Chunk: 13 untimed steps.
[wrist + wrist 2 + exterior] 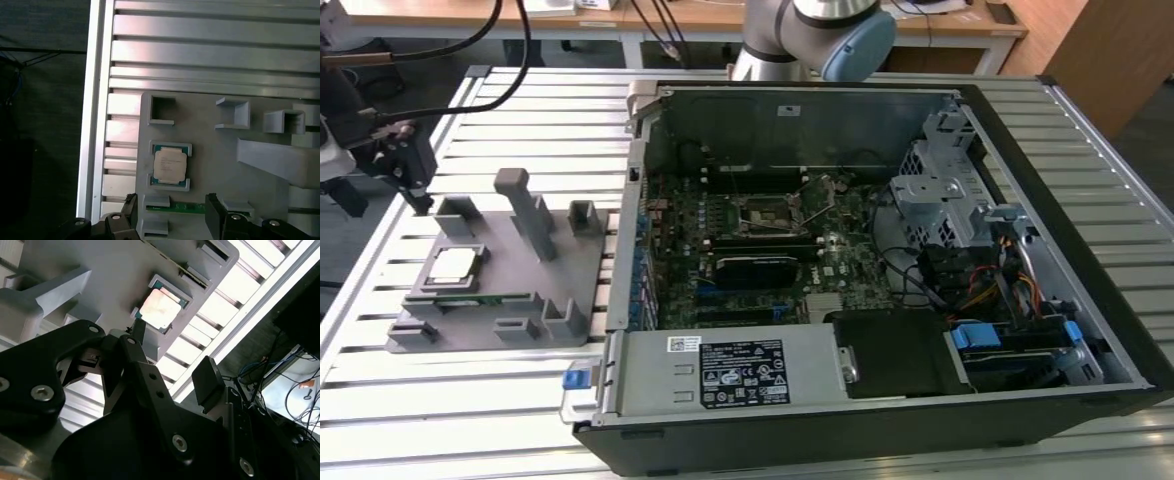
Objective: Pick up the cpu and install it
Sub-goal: 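Pick up the cpu and move it towards the insertion slot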
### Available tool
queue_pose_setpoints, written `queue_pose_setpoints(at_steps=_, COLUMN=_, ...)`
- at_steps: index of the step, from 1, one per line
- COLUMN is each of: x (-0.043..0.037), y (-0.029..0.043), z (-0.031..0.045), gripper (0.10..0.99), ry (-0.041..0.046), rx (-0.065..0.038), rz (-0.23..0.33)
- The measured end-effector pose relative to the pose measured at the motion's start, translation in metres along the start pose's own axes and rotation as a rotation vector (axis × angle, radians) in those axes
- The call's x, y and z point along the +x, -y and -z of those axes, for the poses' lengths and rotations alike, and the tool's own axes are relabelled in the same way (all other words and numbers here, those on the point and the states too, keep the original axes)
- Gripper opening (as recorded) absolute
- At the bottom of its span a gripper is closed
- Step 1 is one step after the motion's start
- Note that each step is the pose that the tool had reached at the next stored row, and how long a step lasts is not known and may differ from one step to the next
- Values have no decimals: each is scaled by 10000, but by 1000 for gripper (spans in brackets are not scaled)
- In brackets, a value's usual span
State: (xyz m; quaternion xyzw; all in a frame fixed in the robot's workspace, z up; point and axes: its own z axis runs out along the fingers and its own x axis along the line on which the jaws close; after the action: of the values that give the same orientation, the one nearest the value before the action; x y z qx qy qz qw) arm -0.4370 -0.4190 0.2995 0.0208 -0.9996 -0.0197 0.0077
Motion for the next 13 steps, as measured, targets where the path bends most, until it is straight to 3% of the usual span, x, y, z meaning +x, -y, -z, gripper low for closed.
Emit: queue_pose_setpoints(at_steps=13, x=-3, y=8, z=-210, gripper=647, ry=9, rx=-18, rz=-9)
